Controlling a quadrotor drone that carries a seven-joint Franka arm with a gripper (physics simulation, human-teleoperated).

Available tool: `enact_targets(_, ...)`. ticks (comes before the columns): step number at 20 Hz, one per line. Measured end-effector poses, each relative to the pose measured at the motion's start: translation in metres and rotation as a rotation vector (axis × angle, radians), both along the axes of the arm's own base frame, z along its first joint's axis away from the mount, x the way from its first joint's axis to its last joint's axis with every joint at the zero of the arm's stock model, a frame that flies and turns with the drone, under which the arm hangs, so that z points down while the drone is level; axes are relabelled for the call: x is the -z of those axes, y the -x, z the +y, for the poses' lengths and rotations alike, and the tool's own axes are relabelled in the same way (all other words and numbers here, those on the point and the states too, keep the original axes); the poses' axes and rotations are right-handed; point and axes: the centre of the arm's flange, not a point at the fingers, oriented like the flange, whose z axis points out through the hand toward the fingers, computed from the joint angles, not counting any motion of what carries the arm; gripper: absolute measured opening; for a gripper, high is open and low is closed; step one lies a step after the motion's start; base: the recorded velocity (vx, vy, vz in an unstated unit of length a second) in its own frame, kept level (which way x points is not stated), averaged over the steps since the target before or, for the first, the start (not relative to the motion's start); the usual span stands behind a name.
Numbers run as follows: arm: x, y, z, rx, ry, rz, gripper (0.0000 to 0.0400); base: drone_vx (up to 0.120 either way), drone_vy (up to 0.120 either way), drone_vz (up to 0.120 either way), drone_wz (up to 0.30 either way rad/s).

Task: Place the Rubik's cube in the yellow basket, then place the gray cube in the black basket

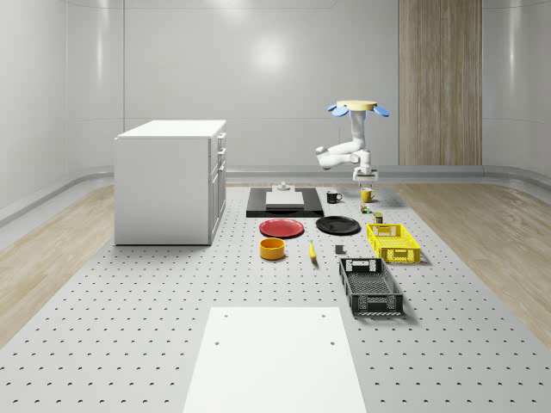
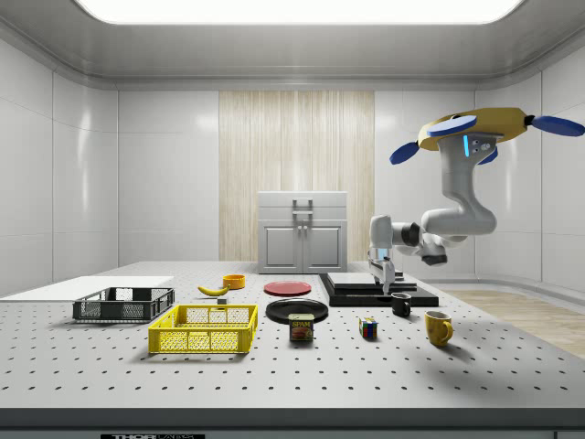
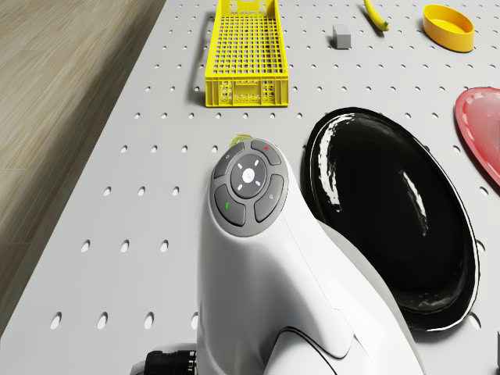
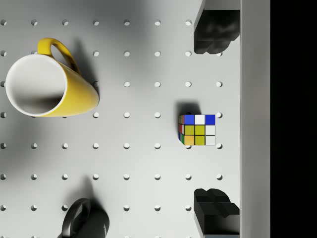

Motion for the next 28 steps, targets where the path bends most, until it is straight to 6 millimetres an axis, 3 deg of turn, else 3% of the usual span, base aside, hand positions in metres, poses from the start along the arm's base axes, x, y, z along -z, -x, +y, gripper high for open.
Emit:
enact_targets(5, 0.0, 0.0, 0.0, 0.0, 0.0, 0.0, 0.04, 0.12, 0.0, -0.12, 0.0)
enact_targets(17, 0.0, 0.0, 0.0, 0.0, 0.0, 0.0, 0.04, 0.0, -0.017, -0.12, 0.0)
enact_targets(21, -0.003, 0.0, 0.0, 0.0, 0.0, 0.0, 0.04, 0.0, 0.0, 0.0, 0.0)
enact_targets(28, -0.026, 0.0, 0.001, 0.0, 0.0, 0.0, 0.04, 0.0, 0.0, 0.0, 0.0)
